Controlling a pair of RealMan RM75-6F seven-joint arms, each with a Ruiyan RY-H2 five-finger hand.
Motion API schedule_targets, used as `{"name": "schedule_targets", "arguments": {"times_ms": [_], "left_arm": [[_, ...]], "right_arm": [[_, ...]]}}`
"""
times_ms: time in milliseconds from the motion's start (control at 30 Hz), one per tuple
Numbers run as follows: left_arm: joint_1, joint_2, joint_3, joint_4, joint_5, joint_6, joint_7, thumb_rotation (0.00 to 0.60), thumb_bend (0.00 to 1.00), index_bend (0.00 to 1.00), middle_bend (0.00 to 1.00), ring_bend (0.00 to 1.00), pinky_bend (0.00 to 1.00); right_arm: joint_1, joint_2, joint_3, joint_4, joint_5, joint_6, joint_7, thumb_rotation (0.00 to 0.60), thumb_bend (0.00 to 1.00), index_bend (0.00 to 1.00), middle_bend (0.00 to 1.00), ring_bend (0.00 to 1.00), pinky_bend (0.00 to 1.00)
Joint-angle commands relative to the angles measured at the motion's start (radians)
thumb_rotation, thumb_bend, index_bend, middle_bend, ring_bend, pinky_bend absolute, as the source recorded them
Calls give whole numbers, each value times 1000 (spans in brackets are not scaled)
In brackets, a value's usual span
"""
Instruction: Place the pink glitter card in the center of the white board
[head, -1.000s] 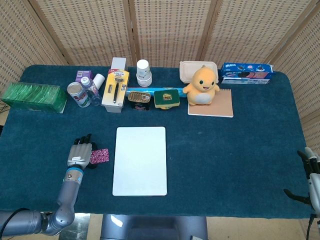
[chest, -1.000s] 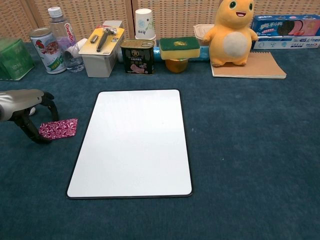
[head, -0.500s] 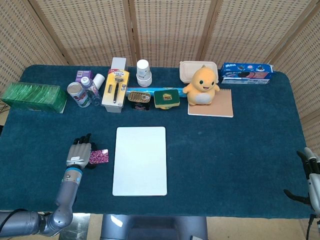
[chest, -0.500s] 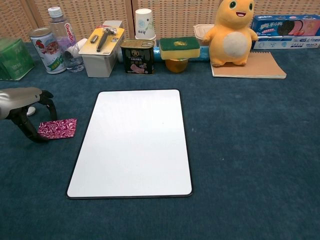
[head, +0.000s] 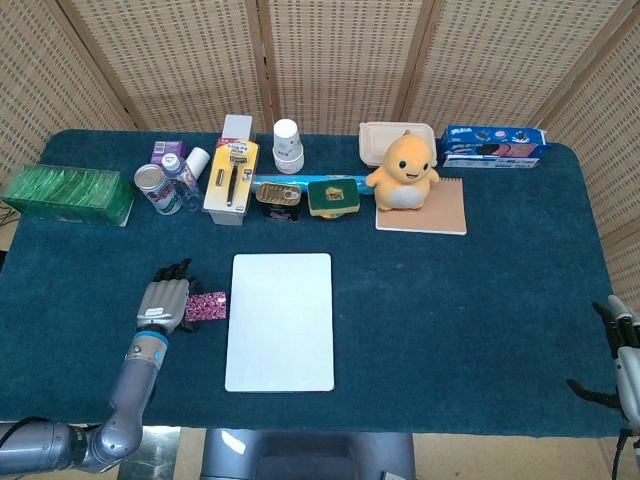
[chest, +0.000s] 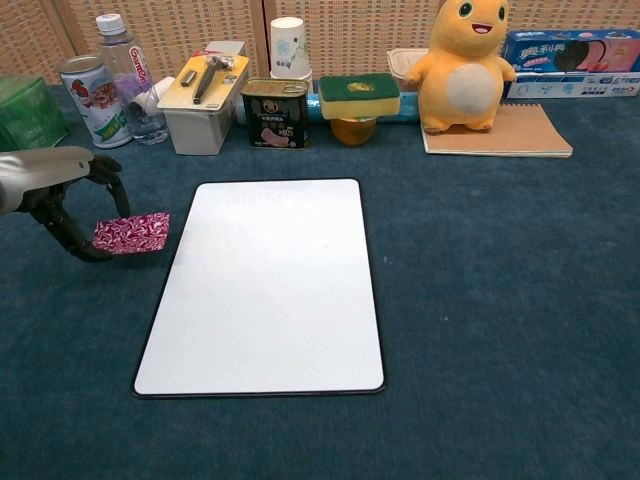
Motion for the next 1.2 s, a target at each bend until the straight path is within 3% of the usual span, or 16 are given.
{"name": "schedule_targets", "arguments": {"times_ms": [33,167,367,667,733,900,967,1200], "left_arm": [[-28,11,-27,-37,-16,-6,19,600,207,478,0,0,48],[-87,0,-79,-67,-87,-13,63,600,206,478,0,0,48],[-212,-94,-142,-19,-227,32,185,600,207,478,0,0,48],[-339,-257,-166,115,-311,63,285,600,193,471,0,0,48],[-359,-294,-155,151,-310,85,307,600,182,409,0,0,48],[-371,-325,-163,156,-338,92,322,600,125,45,0,0,48],[-365,-312,-161,133,-329,95,318,600,112,1,0,0,48],[-302,-209,-127,51,-247,116,259,600,105,0,0,0,48]], "right_arm": [[1,-1,-1,0,-1,-2,-3,600,21,0,0,0,0],[1,-2,-1,0,4,-3,-7,600,21,0,0,0,0],[2,4,5,0,21,-6,6,600,20,0,0,0,0],[11,15,16,12,47,-27,39,600,20,0,0,0,0],[10,18,16,12,47,-28,46,600,20,0,0,0,0],[10,25,15,13,41,-31,62,600,21,0,0,0,0],[10,26,13,13,36,-30,63,600,21,0,0,0,0],[8,24,9,10,28,-26,57,600,21,0,0,0,0]]}}
